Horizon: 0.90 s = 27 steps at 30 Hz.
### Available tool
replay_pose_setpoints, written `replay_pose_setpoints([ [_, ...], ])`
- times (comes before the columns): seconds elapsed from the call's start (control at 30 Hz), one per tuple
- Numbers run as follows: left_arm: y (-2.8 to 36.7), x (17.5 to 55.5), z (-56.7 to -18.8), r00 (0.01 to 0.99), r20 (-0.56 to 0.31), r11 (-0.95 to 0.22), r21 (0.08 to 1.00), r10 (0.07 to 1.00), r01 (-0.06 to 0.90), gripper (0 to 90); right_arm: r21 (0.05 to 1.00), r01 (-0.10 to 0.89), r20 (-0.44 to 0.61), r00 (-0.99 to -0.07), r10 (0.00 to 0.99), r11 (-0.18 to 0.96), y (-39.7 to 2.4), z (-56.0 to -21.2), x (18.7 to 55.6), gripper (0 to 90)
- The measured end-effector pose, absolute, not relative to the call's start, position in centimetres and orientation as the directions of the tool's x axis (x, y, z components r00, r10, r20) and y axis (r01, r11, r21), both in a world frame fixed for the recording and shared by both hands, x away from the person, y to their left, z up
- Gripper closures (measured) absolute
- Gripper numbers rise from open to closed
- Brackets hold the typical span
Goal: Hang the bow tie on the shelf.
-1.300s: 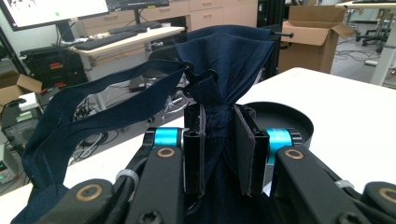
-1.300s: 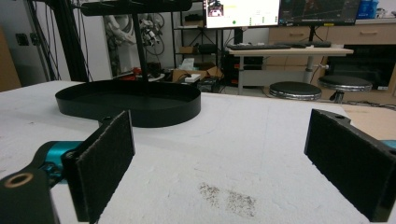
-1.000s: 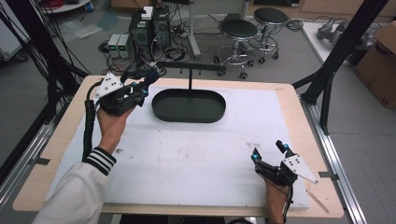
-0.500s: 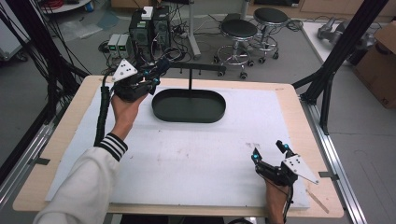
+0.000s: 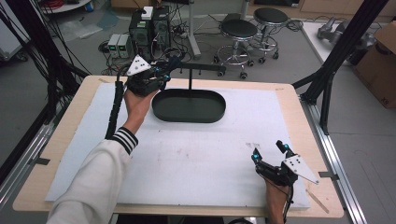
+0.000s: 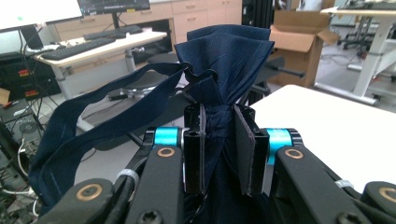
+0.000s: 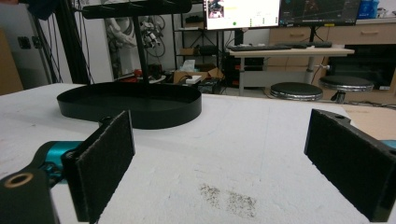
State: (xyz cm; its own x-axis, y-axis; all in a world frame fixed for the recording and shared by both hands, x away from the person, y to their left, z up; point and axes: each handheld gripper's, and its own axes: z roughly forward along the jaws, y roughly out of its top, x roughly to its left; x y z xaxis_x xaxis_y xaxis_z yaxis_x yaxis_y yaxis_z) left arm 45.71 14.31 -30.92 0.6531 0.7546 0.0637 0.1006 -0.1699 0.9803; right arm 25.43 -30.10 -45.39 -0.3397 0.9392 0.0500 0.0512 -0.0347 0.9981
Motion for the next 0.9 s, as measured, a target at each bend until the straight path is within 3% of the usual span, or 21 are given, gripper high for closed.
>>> replay_pose_setpoints([
  [0.53, 13.5, 47.4, -33.1, 0.650, 0.062, -0.207, 0.967, 0.758, 0.149, 74.7, 0.997, 0.061, 0.065, -0.338, 0.939, -0.047, -30.2, -45.4, 25.4, 7.4],
  [0.9, 13.8, 47.1, -32.5, 0.639, 0.043, -0.159, 0.979, 0.768, 0.125, 74.7, 0.997, 0.057, 0.063, -0.338, 0.939, -0.046, -30.2, -45.4, 25.4, 7.5],
])
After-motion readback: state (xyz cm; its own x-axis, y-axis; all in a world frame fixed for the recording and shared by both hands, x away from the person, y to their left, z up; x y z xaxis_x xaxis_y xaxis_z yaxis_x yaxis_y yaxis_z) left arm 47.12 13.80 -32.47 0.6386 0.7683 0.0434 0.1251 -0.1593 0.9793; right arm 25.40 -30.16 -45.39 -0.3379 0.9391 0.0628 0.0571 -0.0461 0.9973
